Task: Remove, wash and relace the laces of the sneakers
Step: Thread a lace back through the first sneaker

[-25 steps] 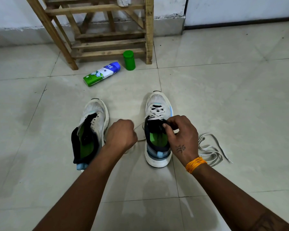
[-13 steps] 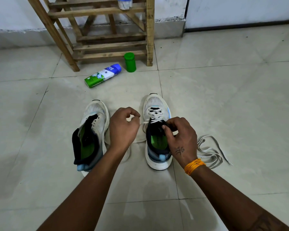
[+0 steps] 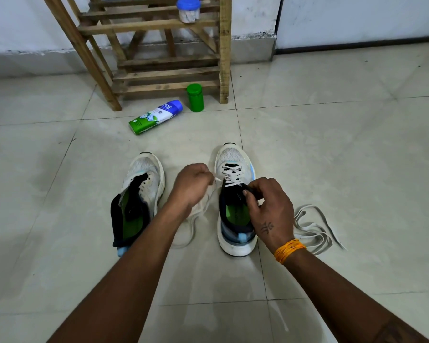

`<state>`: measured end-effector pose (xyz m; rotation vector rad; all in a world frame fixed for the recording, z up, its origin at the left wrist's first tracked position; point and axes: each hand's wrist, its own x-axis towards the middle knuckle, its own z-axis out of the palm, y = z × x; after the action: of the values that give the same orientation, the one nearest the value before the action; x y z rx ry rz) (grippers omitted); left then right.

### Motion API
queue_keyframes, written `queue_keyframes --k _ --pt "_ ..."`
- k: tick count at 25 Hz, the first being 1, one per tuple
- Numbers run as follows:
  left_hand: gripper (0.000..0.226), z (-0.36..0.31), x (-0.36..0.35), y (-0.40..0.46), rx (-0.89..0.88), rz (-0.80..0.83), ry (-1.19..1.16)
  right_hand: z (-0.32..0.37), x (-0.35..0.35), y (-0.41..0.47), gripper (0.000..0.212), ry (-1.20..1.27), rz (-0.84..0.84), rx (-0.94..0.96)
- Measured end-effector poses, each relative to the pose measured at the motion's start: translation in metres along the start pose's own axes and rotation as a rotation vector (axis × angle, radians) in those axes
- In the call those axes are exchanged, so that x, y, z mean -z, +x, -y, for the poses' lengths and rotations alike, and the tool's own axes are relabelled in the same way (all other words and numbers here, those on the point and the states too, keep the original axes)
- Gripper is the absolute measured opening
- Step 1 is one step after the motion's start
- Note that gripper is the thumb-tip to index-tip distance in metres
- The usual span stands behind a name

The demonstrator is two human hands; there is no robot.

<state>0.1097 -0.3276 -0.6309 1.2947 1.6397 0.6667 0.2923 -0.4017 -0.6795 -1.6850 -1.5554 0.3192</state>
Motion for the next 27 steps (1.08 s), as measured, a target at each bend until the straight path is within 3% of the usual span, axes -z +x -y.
queue_keyframes --k 6,9,14,18,21,25,27 --pt "0.040 -0.021 0.022 -0.010 -0.022 0.104 -0.073 0.004 0.004 0.000 0.011 -0.020 0.034 -0.022" --pt "0.035 -0.050 0.041 -0.025 -0.056 0.211 -0.139 0.023 0.012 0.010 0.020 0.007 -0.026 -0.006" --pt "0.032 -0.081 0.050 -0.051 -0.150 0.302 -0.175 0.085 0.020 0.042 0.016 0.150 0.004 0.199" --pt "0.033 -0.098 0.060 -0.062 -0.191 0.268 -0.257 0.074 0.008 0.044 0.037 0.094 0.048 0.181" --pt "0.036 -0.100 0.066 -0.061 -0.183 0.211 -0.279 0.068 0.005 0.033 0.027 0.026 0.174 0.109" --pt "0.035 -0.096 0.061 -0.064 -0.161 0.226 -0.261 0.092 0.024 0.039 0.016 0.167 -0.043 0.162" --pt "0.036 -0.096 0.061 -0.065 -0.164 0.229 -0.268 0.090 0.023 0.042 0.014 0.161 -0.045 0.203"
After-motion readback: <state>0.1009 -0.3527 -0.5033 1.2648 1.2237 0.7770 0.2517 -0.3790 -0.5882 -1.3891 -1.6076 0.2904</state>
